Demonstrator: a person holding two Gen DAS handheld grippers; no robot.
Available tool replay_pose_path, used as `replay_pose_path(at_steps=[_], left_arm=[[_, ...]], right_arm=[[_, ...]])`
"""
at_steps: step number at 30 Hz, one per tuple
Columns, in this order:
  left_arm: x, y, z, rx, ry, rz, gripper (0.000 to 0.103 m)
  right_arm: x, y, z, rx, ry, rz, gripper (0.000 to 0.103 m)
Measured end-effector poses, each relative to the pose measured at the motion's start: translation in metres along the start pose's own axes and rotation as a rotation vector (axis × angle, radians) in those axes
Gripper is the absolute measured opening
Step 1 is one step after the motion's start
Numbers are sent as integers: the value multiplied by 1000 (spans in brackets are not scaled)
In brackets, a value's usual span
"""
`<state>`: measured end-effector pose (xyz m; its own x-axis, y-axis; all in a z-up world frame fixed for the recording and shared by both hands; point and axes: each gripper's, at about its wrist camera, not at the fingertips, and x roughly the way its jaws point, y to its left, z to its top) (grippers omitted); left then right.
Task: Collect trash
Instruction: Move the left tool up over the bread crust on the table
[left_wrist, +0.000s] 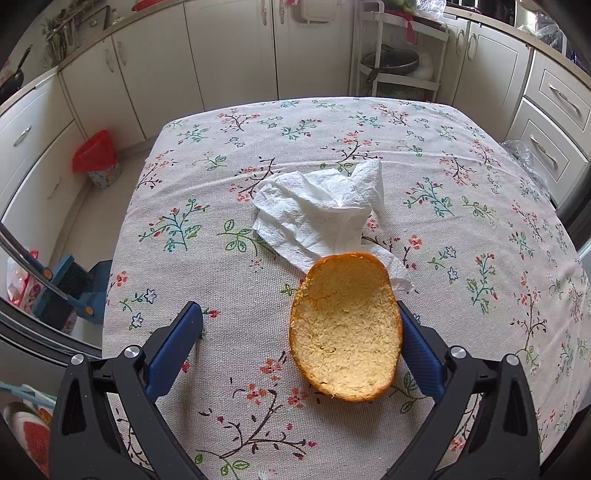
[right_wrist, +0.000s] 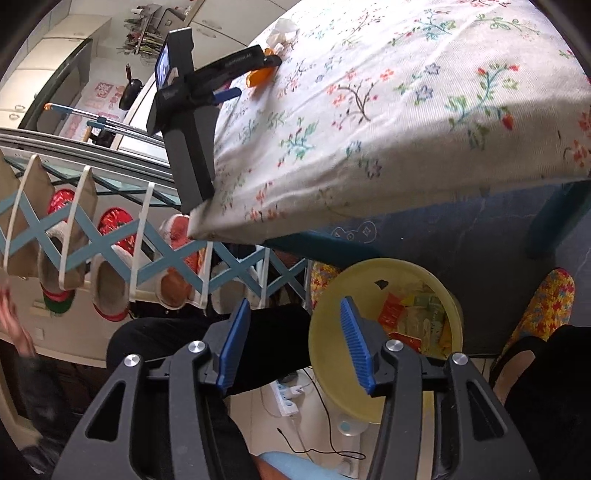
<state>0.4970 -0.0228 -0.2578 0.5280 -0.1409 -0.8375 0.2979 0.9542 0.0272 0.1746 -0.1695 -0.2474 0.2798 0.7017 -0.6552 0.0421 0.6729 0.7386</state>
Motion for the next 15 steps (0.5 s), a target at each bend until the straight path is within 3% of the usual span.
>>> replay_pose_path(at_steps=[7, 15], left_arm=[[0, -1, -1, 0, 0, 0, 96], [0, 0, 0, 0, 0, 1, 96]], right_arm=[[-8, -7, -4, 8, -23, -41, 50], [-9, -14, -1, 44, -21, 0, 50]])
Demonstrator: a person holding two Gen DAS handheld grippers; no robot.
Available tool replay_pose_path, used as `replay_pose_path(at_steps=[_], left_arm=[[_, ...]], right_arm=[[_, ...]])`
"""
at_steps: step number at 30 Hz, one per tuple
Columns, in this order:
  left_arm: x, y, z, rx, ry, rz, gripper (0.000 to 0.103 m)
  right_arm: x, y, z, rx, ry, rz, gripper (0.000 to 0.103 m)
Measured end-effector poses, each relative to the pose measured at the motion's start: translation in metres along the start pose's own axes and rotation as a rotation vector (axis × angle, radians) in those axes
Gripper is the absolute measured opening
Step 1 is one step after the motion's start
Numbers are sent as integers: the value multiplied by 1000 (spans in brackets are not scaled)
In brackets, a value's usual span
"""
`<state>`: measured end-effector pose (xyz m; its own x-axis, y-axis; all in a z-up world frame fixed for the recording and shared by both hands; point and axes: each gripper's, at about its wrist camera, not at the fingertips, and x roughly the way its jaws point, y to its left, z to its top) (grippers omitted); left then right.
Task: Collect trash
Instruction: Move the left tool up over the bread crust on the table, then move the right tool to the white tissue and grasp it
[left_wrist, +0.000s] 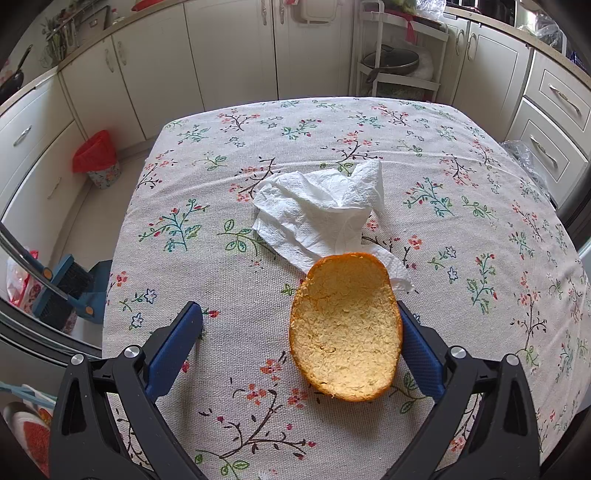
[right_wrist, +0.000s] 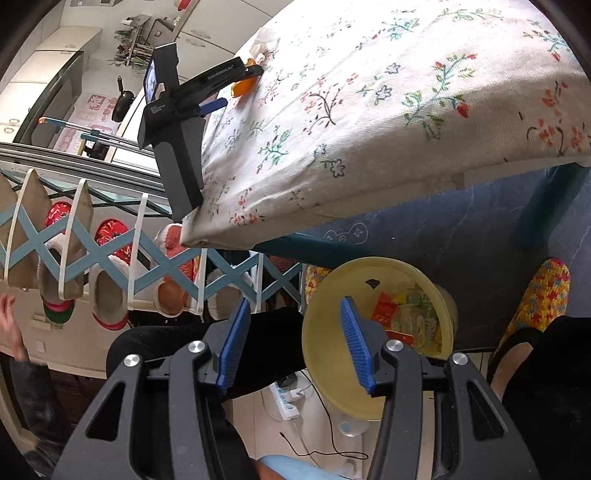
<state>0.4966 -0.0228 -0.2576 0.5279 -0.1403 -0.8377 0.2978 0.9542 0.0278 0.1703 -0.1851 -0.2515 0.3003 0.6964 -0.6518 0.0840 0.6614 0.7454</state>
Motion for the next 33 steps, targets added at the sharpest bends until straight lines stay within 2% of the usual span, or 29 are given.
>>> replay_pose_path(at_steps=[7, 13, 17, 33], left_arm=[[0, 0, 0, 0, 0, 0, 96], [0, 0, 0, 0, 0, 0, 96], [0, 0, 0, 0, 0, 0, 96], [-4, 0, -4, -9, 21, 0, 95]], right_arm=[[-1, 5, 0, -23, -9, -4, 50], [-15, 23, -2, -117, -84, -27, 50], [-18, 26, -1, -139, -109, -34, 54], [-23, 27, 12, -167, -123, -15, 54]])
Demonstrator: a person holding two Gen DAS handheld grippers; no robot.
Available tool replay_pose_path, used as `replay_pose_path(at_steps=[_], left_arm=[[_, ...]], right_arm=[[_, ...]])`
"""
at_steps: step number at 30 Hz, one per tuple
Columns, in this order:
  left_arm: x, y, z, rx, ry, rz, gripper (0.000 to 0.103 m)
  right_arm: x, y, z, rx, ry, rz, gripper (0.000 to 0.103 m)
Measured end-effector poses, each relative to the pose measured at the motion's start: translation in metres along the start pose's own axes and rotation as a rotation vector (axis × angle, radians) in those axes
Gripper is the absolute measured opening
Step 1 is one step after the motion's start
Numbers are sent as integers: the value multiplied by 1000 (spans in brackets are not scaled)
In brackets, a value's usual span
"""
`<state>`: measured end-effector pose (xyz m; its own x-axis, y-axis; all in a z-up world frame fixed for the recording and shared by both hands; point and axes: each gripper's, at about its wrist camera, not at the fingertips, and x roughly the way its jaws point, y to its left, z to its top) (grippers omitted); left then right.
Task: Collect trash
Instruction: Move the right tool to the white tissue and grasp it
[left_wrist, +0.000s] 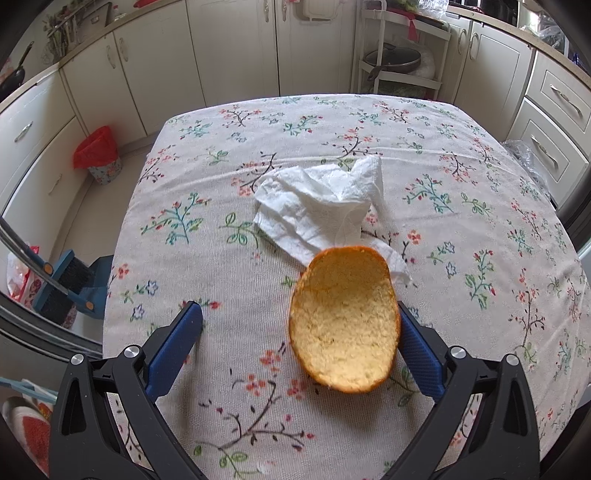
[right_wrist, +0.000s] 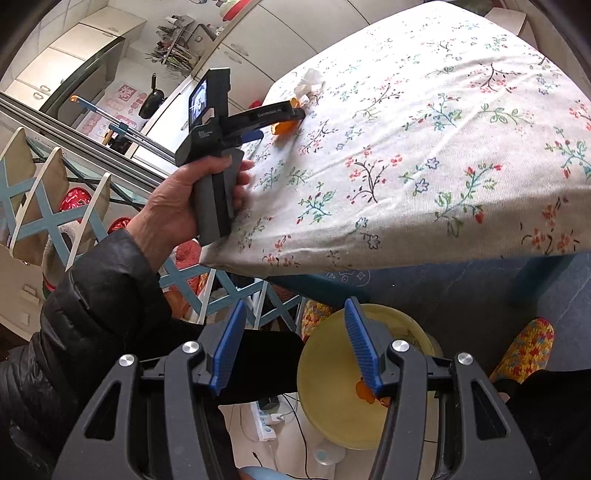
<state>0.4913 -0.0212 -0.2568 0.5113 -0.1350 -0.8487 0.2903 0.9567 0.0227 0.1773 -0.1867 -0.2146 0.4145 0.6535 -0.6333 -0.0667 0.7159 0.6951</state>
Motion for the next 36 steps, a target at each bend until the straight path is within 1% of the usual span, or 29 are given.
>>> replay_pose_path(at_steps=[4, 8, 12, 14, 16, 21, 25, 28, 31, 36], left_arm=[[-7, -2, -8, 15, 37, -15, 95], [-21, 9, -19, -21, 26, -58, 94], [-40, 24, -25, -90, -6, -101, 87], [-47, 30, -26, -127, -24, -109, 86], [-50, 32, -25, -135, -33, -109, 86], [-54, 27, -21, -111, -46, -84, 86], [-56, 22, -17, -90, -53, -87, 86], [-54, 16, -14, -70, -47, -89, 86], [-54, 11, -11, -42, -50, -85, 86], [-50, 10, -8, -31, -41, -99, 86]], right_arm=[[0, -2, 5, 8, -10, -16, 54], [-3, -2, 11, 4, -23, -38, 54], [-1, 7, 27, -23, -34, -55, 54], [1, 14, 37, -55, -35, -72, 54], [3, 19, 48, -80, -37, -81, 54], [6, 32, 85, -170, -71, -127, 54], [10, 34, 127, -205, -130, -149, 57], [28, 35, 169, -219, -162, -169, 57], [53, 37, 202, -244, -178, -185, 57], [95, 40, 234, -257, -170, -197, 57]])
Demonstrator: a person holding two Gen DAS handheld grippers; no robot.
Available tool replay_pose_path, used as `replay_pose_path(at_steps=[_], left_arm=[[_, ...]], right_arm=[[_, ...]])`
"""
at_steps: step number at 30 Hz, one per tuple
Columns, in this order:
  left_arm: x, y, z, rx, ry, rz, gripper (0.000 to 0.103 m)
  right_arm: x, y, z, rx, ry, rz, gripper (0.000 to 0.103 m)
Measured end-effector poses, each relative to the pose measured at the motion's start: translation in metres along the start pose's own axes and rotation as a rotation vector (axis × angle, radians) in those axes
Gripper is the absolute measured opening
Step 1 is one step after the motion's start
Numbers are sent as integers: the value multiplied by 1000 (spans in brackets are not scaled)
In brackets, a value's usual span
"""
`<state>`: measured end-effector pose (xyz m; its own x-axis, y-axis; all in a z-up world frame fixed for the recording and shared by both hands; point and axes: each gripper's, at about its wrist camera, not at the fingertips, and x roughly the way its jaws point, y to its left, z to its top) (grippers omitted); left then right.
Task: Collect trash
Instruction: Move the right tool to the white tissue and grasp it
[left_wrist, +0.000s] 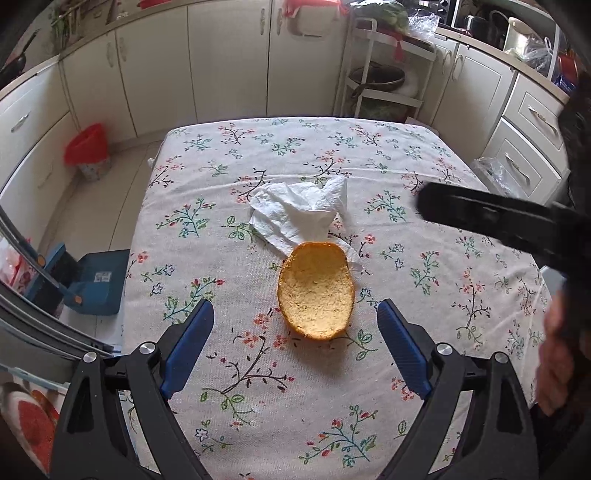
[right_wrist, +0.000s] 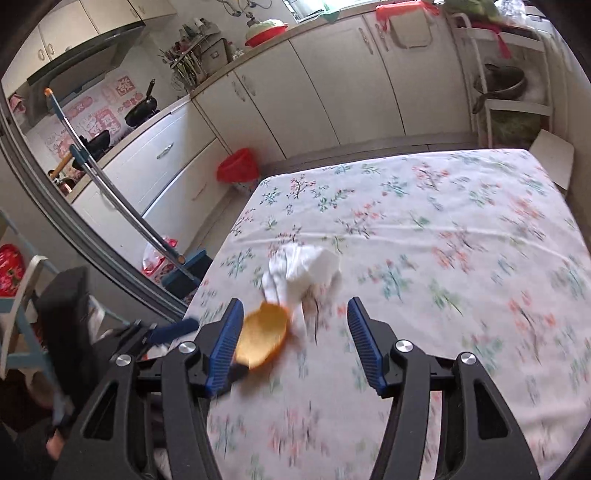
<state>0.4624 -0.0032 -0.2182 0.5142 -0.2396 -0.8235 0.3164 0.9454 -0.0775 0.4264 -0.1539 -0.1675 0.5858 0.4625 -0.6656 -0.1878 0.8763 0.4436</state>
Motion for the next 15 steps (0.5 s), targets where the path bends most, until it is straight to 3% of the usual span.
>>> replay_pose_path(at_steps=[13, 15], left_arm=[[20, 15, 11, -46, 28, -46, 82], [26, 14, 12, -44, 39, -50, 77]], right_arm=[[96, 5, 20, -56, 94, -56, 57], [98, 6, 21, -86, 85, -66, 48]])
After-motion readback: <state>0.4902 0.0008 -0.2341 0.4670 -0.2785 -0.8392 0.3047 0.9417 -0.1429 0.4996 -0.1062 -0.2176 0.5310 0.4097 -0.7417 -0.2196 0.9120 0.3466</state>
